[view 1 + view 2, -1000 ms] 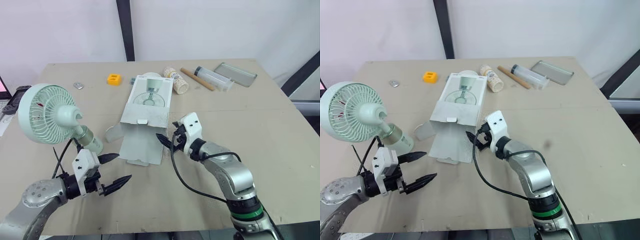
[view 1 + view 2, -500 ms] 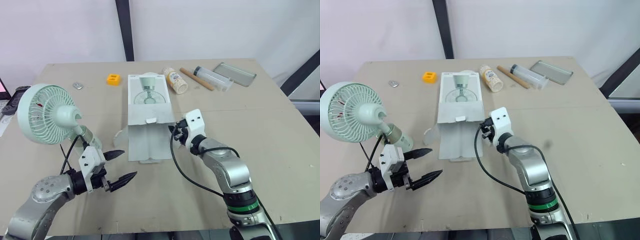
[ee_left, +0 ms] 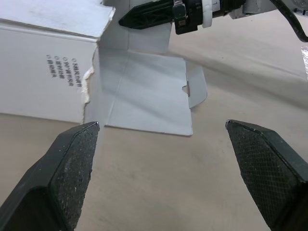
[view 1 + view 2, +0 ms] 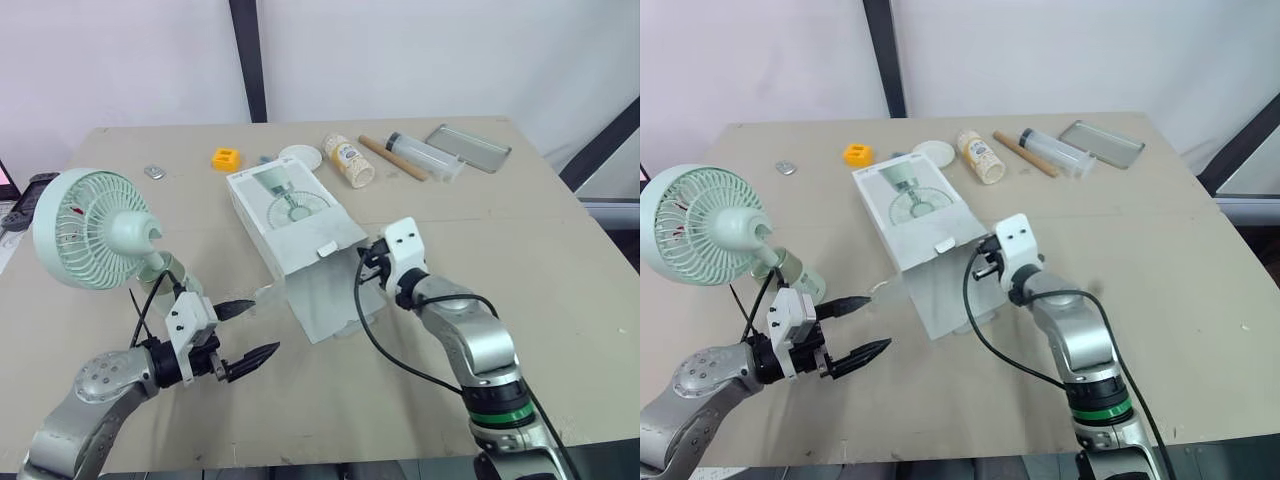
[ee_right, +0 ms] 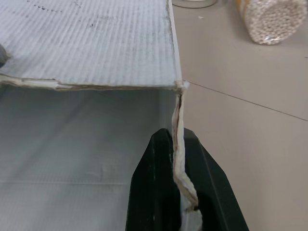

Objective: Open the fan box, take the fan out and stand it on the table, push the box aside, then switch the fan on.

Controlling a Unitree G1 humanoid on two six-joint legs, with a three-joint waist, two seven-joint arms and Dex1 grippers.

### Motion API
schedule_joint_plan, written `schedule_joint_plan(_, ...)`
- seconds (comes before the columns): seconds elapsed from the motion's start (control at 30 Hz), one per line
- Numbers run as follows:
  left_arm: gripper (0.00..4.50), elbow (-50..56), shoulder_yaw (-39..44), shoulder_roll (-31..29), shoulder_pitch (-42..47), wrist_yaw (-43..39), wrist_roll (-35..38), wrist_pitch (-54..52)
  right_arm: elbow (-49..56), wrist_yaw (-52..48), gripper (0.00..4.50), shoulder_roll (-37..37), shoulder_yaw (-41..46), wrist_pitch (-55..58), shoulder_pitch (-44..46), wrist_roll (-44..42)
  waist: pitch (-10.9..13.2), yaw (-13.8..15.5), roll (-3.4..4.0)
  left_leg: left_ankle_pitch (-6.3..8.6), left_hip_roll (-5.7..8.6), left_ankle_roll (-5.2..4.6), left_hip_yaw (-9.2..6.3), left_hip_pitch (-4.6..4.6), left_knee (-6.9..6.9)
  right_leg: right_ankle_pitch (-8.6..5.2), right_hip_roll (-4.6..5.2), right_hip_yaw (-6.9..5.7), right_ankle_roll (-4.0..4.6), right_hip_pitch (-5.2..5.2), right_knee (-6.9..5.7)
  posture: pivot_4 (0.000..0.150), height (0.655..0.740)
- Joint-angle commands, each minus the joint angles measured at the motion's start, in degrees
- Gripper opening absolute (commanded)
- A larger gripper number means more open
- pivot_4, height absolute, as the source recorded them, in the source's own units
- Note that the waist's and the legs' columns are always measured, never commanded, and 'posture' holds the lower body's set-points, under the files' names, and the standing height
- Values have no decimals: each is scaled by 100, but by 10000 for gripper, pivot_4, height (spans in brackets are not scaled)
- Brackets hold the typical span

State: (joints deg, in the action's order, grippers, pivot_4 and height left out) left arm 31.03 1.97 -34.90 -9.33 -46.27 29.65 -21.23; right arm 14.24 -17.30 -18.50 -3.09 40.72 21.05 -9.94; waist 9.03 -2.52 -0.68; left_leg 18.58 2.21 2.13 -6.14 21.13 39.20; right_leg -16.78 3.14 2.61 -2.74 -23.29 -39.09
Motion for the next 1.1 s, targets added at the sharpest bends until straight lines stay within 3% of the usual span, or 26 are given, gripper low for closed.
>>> schedule_joint_plan(0.03, 45000, 153, -76, 36, 5, 29, -53, 91, 305, -543, 823, -321, 551, -537, -294, -363, 0, 0, 0, 0, 0, 0, 0, 1, 0, 0, 0, 0, 0, -1, 0, 1500, 7400)
schedule_joint_plan(0.33, 45000, 49, -268, 141, 199, 53, -101, 102, -26, 42, 823, -207, 2050, -825, -748, -708, 0, 2, 1, 13, 0, -25, 2, 0, 1, 0, -1, 3, -1, 2, -1, 1500, 7400)
schedule_joint_plan(0.47, 45000, 55, -401, 198, 251, 12, -78, 121, 4, 232, 823, -343, 2485, -1142, -1130, -519, 0, 4, 1, 12, 0, -22, 2, 0, 0, 0, -1, 2, -1, 2, -1, 1500, 7400)
schedule_joint_plan(0.6, 45000, 123, -580, 205, 416, -80, -39, 52, -92, 1040, 823, -310, 3163, -1118, -1524, -187, -6, 37, 11, 13, 0, -27, 12, -1, 1, 1, -4, 9, -1, 3, -2, 1500, 7400)
schedule_joint_plan(0.87, 45000, 102, -693, 166, 533, -136, -104, 71, -126, 1659, 823, -392, 3621, -997, -1923, 148, -31, 38, 40, 13, -2, -33, 23, -8, 2, 1, -21, 19, -3, 9, -5, 1500, 7400)
schedule_joint_plan(1.1, 45000, 133, -770, 177, 619, -151, -161, 82, -166, 1694, 823, -331, 3496, -974, -1934, 119, -45, 52, 53, 12, -3, -34, 24, -12, 3, 1, -24, 21, -3, 14, -5, 1500, 7400)
